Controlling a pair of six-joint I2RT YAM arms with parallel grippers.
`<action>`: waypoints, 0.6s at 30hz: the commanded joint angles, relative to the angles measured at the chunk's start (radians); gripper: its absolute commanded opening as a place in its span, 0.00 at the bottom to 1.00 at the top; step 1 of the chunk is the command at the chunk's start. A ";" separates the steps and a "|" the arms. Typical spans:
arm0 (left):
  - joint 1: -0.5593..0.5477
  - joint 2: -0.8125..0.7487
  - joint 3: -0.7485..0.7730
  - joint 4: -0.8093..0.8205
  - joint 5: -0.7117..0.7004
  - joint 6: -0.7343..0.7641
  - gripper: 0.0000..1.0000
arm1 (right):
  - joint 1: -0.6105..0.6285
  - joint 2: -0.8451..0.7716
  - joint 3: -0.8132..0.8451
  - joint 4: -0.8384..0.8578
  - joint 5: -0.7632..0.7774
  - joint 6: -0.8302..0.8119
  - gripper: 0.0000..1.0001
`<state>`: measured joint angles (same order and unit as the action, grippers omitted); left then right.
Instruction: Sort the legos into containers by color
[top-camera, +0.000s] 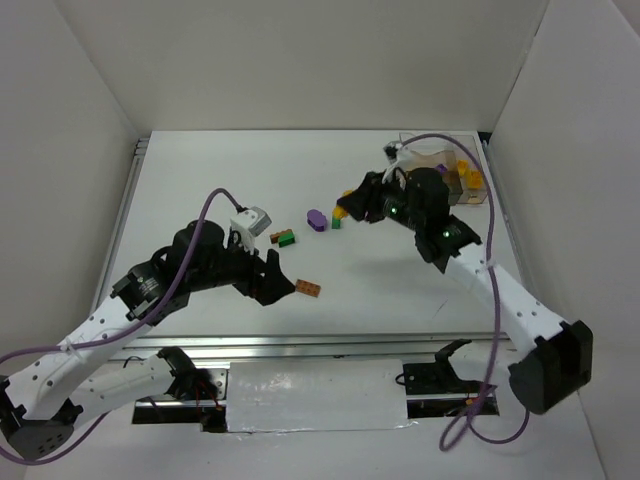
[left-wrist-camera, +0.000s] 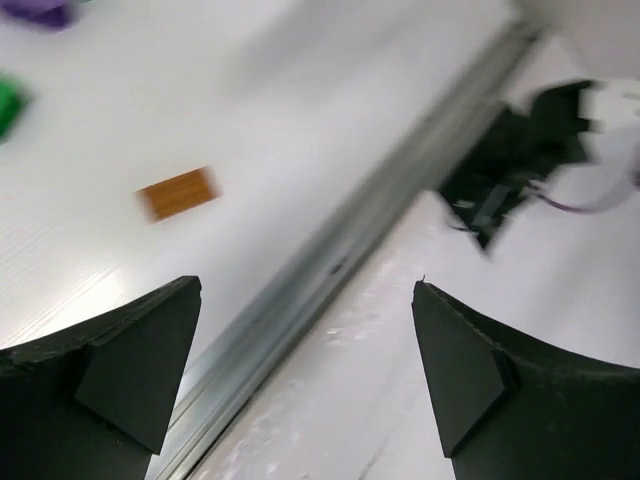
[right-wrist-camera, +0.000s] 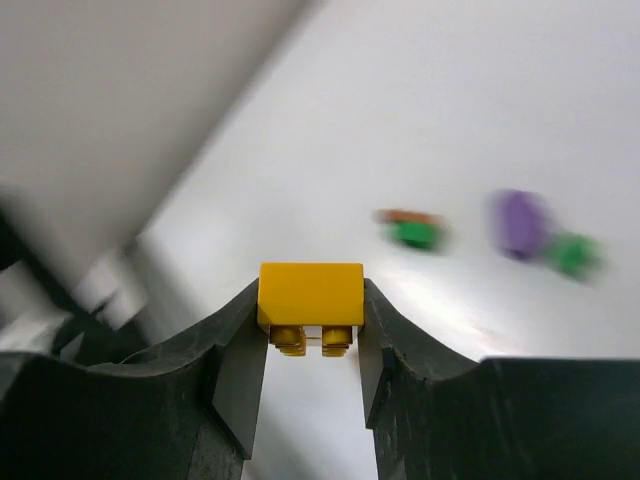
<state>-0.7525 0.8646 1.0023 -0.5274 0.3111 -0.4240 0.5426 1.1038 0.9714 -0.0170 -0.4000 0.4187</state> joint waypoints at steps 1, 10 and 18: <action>-0.002 -0.007 0.022 -0.198 -0.418 0.021 1.00 | -0.176 0.143 0.125 -0.151 0.382 -0.064 0.00; -0.001 -0.110 -0.085 -0.166 -0.584 -0.038 1.00 | -0.593 0.764 0.697 -0.337 0.780 0.015 0.00; -0.001 -0.068 -0.085 -0.161 -0.530 -0.018 1.00 | -0.700 1.094 1.119 -0.419 0.957 -0.073 0.03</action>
<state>-0.7532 0.7902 0.9115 -0.7097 -0.2054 -0.4465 -0.1448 2.1407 1.9549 -0.3828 0.4767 0.3950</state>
